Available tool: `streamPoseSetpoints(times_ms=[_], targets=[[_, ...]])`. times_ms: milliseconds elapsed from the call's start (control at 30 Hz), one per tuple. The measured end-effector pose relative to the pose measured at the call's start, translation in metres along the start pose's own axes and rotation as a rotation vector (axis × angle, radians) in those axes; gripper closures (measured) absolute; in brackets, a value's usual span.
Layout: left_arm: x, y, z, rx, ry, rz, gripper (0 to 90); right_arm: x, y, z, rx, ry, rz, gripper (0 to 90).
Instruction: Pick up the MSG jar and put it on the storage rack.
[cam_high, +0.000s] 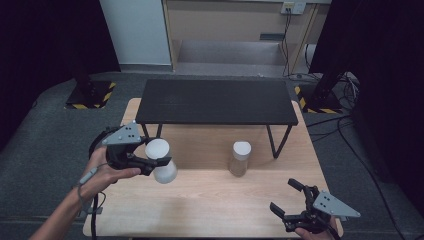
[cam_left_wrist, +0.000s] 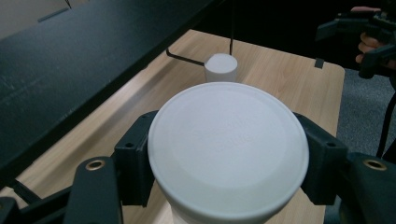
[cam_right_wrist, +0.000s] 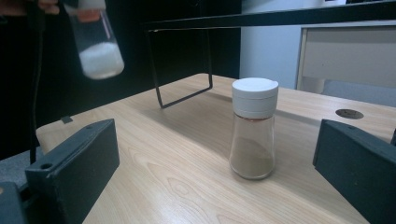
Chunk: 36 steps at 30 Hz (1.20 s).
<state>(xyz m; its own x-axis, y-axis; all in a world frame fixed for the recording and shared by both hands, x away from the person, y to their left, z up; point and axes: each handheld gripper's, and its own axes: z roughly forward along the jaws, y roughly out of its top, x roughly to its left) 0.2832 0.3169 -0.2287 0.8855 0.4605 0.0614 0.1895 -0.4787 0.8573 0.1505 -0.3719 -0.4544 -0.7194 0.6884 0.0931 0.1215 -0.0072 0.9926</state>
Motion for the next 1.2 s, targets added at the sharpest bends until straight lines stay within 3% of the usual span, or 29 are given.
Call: streamPoseSetpoints(times_ms=[267, 667, 933, 1200], targets=[[0.009, 0.035, -0.008, 0.013, 0.006, 0.016, 32.1, -0.001, 0.000, 0.000, -0.002, 0.002, 0.004, 0.8], [0.035, 0.078, -0.022, -0.026, -0.043, 0.064, 32.1, -0.001, 0.000, 0.000, 0.000, 0.004, 0.008, 0.8], [0.053, 0.097, -0.016, -0.052, -0.076, 0.105, 32.0, -0.001, -0.001, 0.000, 0.000, 0.006, 0.010, 0.8], [0.076, 0.113, -0.004, -0.064, -0.087, 0.105, 31.8, -0.001, -0.001, 0.000, 0.000, 0.006, 0.011, 0.8]])
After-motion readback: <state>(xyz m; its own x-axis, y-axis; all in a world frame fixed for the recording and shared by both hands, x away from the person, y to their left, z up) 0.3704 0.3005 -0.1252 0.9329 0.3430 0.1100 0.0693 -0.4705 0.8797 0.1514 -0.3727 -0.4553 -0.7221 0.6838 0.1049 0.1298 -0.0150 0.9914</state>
